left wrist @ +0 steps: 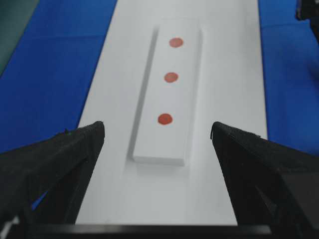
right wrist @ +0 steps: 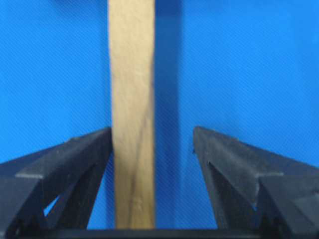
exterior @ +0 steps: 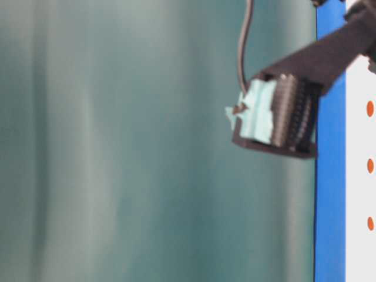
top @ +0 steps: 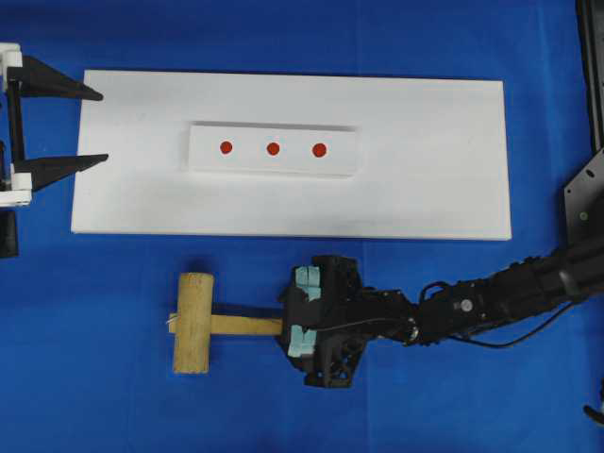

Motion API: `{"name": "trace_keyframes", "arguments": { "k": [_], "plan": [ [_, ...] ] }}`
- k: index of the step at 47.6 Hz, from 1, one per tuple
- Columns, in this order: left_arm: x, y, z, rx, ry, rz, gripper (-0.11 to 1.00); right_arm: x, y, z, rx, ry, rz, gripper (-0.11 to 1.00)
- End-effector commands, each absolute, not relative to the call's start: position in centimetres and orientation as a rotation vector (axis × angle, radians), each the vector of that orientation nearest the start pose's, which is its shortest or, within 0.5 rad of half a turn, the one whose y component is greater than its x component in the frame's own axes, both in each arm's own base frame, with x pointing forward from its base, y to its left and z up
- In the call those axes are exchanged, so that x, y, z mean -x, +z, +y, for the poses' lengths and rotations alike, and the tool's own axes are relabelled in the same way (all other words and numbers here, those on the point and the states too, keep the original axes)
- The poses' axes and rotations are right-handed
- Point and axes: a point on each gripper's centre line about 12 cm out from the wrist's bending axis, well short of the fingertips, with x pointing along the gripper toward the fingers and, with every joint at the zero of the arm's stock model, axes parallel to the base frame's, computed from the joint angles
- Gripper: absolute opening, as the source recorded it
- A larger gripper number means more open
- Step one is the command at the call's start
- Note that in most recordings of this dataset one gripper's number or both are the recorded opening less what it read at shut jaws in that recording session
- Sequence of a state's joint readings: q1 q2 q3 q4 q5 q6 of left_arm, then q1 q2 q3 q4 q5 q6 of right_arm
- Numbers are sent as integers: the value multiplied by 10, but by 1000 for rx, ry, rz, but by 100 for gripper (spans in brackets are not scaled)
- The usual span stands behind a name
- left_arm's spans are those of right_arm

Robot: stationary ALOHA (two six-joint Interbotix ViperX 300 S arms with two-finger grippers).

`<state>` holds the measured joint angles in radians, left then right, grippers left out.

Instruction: Hit the mark with a hammer.

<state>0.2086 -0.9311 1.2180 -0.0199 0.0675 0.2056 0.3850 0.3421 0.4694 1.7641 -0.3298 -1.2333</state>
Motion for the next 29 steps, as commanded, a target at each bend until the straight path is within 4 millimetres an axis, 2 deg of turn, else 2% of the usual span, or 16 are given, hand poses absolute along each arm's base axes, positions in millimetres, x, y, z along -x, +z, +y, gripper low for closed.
{"name": "trace_keyframes", "arguments": {
  "k": [1,10,15,23,29],
  "plan": [
    [-191,232,41,-144,177,357,86,-418,120,127,-225,-147,738,70],
    [-191,232,41,-115,182,353,86,-405,165,120,-210,-118,649,70],
    [-190,232,41,-98,185,354,86,-396,192,109,-174,-134,591,70],
    [-190,232,41,-97,185,356,86,-378,231,78,-117,-183,504,70],
    [-189,233,41,-97,185,351,86,-361,252,50,-96,-215,460,70]
  ]
}}
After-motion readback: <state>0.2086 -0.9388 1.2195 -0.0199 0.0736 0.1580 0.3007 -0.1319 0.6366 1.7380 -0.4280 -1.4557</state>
